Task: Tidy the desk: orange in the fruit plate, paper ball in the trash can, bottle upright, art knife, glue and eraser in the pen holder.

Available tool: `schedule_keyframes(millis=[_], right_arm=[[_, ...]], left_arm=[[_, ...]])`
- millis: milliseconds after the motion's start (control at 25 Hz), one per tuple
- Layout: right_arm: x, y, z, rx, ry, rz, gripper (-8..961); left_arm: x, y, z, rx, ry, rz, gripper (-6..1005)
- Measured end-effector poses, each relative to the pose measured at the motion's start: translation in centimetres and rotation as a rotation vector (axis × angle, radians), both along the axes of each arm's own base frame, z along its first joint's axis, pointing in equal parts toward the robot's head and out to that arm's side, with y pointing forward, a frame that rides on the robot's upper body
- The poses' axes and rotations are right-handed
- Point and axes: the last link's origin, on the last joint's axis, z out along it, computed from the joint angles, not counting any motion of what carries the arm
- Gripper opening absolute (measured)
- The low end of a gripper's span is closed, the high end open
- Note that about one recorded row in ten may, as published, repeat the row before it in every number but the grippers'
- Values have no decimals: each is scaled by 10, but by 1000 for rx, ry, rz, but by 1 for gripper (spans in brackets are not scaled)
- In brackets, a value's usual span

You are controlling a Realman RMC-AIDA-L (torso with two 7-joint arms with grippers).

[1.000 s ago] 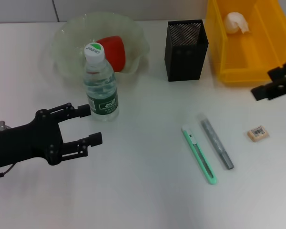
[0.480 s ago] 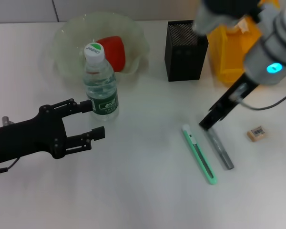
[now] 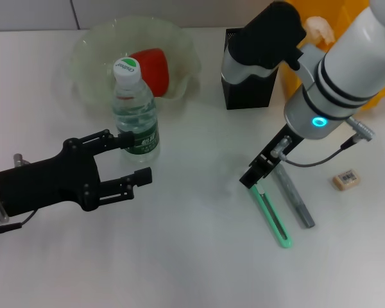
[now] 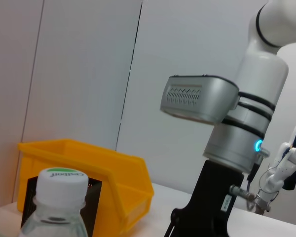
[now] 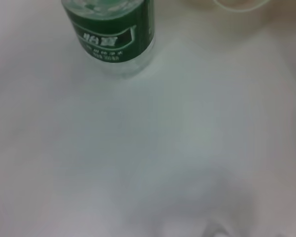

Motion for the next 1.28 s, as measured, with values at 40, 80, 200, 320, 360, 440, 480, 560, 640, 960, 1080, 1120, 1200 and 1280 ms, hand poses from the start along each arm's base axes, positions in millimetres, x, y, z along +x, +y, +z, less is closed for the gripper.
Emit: schedule_keyframes(millis=[40, 80, 200, 320, 360, 440, 480, 560, 640, 960, 1080, 1120, 1200, 1280], right_arm=[[1, 0, -3, 1, 5, 2, 741], [3, 0, -7, 2, 13, 7, 741], [5, -1, -10, -2, 12, 5, 741], [8, -1, -13, -5, 10, 4, 740], [9, -2, -15, -8, 9, 4, 740], [11, -3, -19, -14, 5, 7, 739], [11, -3, -21, -16, 2, 8, 739], [11, -3, -21, -16, 1, 8, 739], [12, -4, -21, -17, 0, 8, 738], [14, -5, -22, -18, -4, 4, 553], [14, -5, -22, -19, -4, 2, 434], [14, -5, -22, -19, -4, 2, 394], [14, -5, -22, -19, -3, 2, 315], [12, -5, -21, -15, 5, 5, 285]], left_arm=[[0, 0, 0, 0, -1, 0, 774], [1, 0, -1, -2, -2, -1, 774], [2, 1, -1, -3, -3, -2, 775], [2, 1, -1, -4, -4, -3, 775], [2, 1, -2, -4, -5, -4, 776], [3, 1, -3, -4, -7, -5, 776], [4, 0, -3, -6, -10, -7, 775], [4, 0, -4, -6, -12, -8, 774], [4, -1, -4, -8, -14, -9, 774], [5, -2, -5, -9, -19, -7, 775], [4, -2, -5, -9, -19, -7, 775], [4, -2, -5, -9, -20, -6, 775], [4, -3, -5, -9, -19, -6, 776], [4, -3, -5, -9, -19, -5, 776]])
